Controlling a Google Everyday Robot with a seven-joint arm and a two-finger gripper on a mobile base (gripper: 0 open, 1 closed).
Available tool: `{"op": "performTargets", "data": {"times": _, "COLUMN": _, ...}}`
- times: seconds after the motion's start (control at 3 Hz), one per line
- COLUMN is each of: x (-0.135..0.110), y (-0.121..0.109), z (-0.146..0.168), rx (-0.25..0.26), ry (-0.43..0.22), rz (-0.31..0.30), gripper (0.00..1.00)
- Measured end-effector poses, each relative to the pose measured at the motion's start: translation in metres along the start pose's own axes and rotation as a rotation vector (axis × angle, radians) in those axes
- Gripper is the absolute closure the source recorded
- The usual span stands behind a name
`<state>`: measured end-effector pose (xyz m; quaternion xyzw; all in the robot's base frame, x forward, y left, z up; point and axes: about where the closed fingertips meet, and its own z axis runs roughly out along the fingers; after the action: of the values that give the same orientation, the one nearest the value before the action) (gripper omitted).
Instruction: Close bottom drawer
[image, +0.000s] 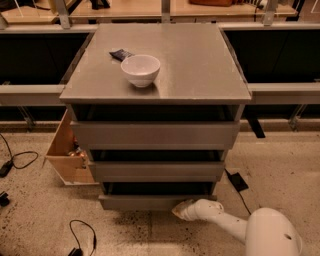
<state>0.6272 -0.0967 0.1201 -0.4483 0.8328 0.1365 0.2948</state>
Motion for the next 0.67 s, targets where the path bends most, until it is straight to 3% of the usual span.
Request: {"op": "performTargets", "data": {"times": 0.67, "x": 0.0002, "y": 0.0006, "z": -0.0001, "rx": 0.000, "ry": 0.000, "rz": 0.000, "gripper": 0.58}}
